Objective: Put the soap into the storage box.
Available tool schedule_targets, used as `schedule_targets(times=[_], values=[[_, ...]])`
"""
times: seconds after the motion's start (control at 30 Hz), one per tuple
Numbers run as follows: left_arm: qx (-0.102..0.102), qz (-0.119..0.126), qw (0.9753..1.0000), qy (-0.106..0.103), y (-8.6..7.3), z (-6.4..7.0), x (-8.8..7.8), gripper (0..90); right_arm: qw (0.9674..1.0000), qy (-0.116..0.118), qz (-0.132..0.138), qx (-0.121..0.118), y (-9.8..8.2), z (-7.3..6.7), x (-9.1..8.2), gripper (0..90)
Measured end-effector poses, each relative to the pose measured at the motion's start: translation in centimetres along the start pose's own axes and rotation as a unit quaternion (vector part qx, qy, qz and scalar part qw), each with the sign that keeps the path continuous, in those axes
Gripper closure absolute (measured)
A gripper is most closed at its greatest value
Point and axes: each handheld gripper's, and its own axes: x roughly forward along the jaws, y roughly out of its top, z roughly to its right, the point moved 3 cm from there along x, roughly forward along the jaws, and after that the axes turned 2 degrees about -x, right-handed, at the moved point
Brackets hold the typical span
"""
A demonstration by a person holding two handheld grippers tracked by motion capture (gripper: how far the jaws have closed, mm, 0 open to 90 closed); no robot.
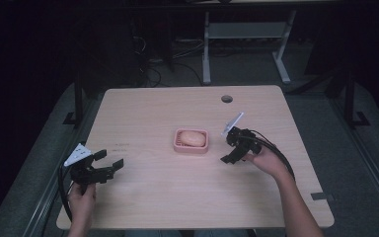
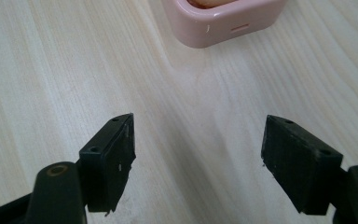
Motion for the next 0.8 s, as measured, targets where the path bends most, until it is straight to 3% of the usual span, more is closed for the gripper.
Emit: schedule_targets(times=[0.47,0.8], values=[[0.006,-0.003,1.0000,-0.001,0.0,0.2,0.0,14.2,0.9998,0.002,0.000,0.018,-2.7,-0.6,-0.3,24.9],[0.007,-0.005,1.0000,-0.001,-0.1,0.2,0.1,14.3,0.9993,-0.007,0.020,0.029,-4.8,-1.0,-1.0,25.0]])
